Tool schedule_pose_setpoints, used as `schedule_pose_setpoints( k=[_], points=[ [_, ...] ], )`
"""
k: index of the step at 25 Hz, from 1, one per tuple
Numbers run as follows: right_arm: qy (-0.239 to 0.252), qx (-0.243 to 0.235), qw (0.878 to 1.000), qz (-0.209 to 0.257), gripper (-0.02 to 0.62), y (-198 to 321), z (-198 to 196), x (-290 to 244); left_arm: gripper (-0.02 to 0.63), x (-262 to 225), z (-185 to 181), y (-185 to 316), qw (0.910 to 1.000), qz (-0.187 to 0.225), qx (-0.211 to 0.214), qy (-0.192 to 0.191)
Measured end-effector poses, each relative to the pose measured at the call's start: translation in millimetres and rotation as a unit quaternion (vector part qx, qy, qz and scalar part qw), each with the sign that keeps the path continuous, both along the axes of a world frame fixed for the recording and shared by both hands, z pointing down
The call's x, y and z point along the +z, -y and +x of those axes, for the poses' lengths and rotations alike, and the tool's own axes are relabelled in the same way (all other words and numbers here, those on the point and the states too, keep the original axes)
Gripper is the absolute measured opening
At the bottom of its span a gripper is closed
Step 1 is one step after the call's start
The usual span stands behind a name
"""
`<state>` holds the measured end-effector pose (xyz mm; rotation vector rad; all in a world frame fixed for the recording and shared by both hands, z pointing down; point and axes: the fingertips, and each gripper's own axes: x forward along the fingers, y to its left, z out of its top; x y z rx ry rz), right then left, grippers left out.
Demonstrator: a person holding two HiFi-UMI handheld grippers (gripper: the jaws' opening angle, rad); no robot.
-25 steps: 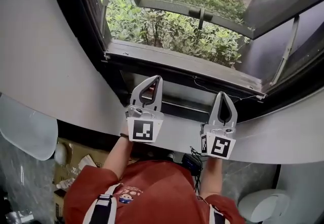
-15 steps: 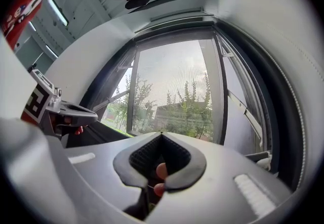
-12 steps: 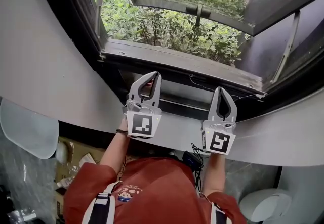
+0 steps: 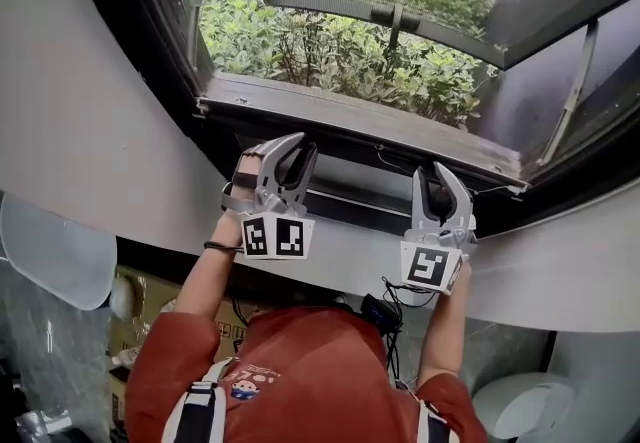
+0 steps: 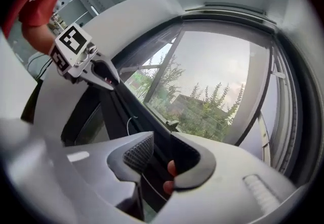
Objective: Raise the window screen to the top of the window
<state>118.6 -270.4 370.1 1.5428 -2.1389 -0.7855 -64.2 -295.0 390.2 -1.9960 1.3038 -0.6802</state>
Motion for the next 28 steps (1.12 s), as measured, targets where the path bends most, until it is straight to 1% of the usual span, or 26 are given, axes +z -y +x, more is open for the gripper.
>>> schedule_pose_setpoints(
  k=[3,5,8,10,12,16,19,23,24,25,26,28],
  points=[
    [-0.086,0.003,0.996,-0.012,0.124,4,2,11,0.100,7,-6,4,0.9972,0.000,-0.007,0.075],
    [-0.150,0.005,0.988,-0.029,0.153,6,3,22,0.110,11,-9,5,0.9919,0.004,-0.010,0.126],
    [-0.233,0.010,0.971,-0.056,0.190,10,5,37,0.128,19,-13,10,0.9800,0.007,-0.018,0.198],
    [-0.271,0.015,0.960,-0.068,0.204,13,7,45,0.143,23,-19,16,0.9713,0.002,-0.028,0.236],
    [-0.301,0.029,0.950,-0.073,0.210,16,11,50,0.153,26,-24,21,0.9639,-0.002,-0.036,0.264],
    [-0.339,0.055,0.937,-0.068,0.210,20,15,55,0.163,32,-29,27,0.9515,-0.006,-0.042,0.305],
    [-0.366,0.071,0.925,-0.066,0.210,21,17,56,0.169,34,-31,29,0.9441,-0.005,-0.046,0.326],
    [-0.390,0.082,0.914,-0.078,0.210,22,16,61,0.169,35,-33,30,0.9321,0.001,-0.054,0.358],
    [-0.396,0.086,0.911,-0.081,0.222,22,16,63,0.169,34,-33,30,0.9310,0.005,-0.055,0.361],
    [-0.401,0.089,0.908,-0.080,0.222,22,16,64,0.169,34,-32,30,0.9319,0.007,-0.056,0.358],
    [-0.401,0.091,0.908,-0.079,0.222,22,17,65,0.169,34,-31,30,0.9336,0.007,-0.055,0.354],
    [-0.386,0.089,0.915,-0.081,0.221,21,16,65,0.169,36,-30,28,0.9372,0.000,-0.052,0.345]
  ],
)
